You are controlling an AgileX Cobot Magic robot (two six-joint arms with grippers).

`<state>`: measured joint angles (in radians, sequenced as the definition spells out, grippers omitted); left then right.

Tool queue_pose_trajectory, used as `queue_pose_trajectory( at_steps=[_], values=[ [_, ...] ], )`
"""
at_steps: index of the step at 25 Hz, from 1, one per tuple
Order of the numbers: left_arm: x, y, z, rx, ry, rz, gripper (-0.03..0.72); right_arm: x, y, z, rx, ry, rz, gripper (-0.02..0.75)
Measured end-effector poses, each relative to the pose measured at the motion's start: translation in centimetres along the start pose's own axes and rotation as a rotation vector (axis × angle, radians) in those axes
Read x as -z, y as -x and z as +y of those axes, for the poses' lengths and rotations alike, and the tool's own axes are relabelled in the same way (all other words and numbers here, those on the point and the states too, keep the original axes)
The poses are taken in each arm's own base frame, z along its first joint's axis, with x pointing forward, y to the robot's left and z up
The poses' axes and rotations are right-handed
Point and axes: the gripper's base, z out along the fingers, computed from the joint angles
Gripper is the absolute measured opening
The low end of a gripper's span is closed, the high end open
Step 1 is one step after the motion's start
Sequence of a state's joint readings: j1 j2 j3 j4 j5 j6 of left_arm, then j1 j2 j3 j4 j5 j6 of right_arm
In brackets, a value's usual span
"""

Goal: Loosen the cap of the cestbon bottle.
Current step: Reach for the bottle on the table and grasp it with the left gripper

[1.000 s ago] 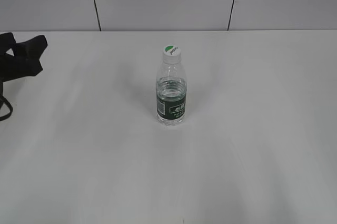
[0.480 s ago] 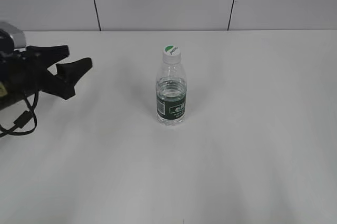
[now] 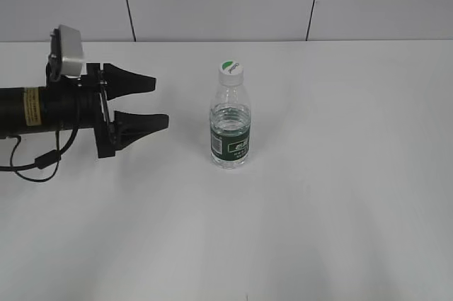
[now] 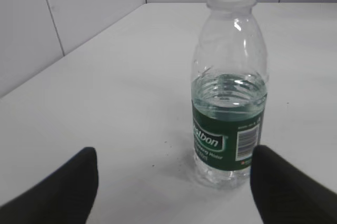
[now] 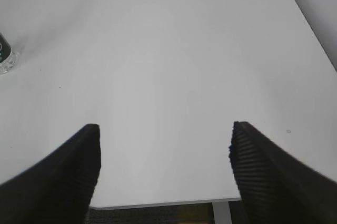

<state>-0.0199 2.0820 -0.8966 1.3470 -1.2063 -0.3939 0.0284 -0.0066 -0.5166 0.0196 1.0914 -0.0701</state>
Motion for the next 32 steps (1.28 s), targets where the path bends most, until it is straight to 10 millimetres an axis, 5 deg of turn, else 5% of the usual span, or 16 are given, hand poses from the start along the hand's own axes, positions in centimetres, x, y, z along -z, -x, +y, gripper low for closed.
queue_pose_trajectory(
  at_steps=[18,32],
  values=[
    [-9.0,0.7,-3.1,-0.069,-0.199,0.085,0.59,0.0,0.0,0.0,0.0,0.0,0.0,0.581],
    [-11.4,-0.5,-2.6,0.002,-0.142,0.058,0.59,0.0,0.0,0.0,0.0,0.0,0.0,0.581]
  ],
)
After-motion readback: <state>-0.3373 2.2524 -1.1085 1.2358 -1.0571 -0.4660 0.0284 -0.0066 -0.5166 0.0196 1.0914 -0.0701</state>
